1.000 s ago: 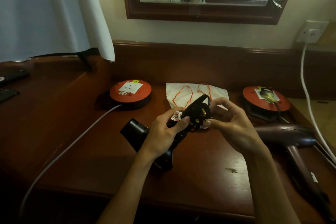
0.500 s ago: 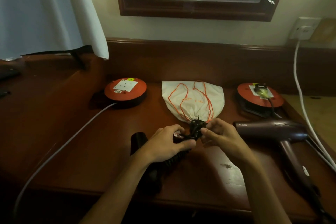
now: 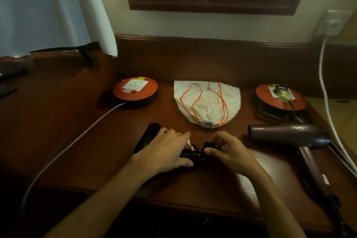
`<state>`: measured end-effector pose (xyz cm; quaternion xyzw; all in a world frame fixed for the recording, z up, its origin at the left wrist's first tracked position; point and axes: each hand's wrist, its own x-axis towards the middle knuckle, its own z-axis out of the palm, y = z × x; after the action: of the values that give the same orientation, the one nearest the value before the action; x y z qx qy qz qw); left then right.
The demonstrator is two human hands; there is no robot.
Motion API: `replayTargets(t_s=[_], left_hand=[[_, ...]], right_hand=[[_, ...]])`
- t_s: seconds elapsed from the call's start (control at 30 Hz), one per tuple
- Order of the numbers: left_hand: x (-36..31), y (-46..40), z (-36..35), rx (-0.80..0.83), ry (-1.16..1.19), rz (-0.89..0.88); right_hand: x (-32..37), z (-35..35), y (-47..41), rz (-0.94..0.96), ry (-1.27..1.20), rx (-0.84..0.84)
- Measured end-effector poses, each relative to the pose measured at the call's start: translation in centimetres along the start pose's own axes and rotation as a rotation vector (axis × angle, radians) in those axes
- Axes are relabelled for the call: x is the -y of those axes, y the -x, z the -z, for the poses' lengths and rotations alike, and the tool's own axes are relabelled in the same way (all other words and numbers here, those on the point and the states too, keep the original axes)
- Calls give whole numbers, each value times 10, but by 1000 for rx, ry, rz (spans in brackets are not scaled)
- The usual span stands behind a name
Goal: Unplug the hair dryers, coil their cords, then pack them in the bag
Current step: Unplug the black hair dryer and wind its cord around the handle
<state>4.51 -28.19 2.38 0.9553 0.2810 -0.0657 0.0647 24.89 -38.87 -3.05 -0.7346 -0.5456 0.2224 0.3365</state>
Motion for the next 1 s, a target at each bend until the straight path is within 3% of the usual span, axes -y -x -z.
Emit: replayTargets(t_s=[0.13,0.23,0.37,0.53,0.6,0.73,0.83,0.9,1.0], left_hand=[[18,46,-17,-248,134,345],[20,67,-38,-314,299,564],[29,60,-55,-387,516,547],[65,35,-49,-408,419,438],[77,25,-44,-417,428,416],[93,11,-42,-500,517,397],[95,8,-36,-588,570,446],[83,13,-32,-615,630,512],[50,23,-40,-535,726,521]], right_hand=[[14,-2,2,146,101,-56],[35,-14,-1,261,170,47],[39,-41,-9,345,550,123],[51,-79,14,302,669,-172],[65,-87,19,216,608,-97],[94,-74,11,68,341,270],[104,-62,-1,110,115,318],[102,-57,-16,145,78,215],[84,-53,-52,211,259,-17]])
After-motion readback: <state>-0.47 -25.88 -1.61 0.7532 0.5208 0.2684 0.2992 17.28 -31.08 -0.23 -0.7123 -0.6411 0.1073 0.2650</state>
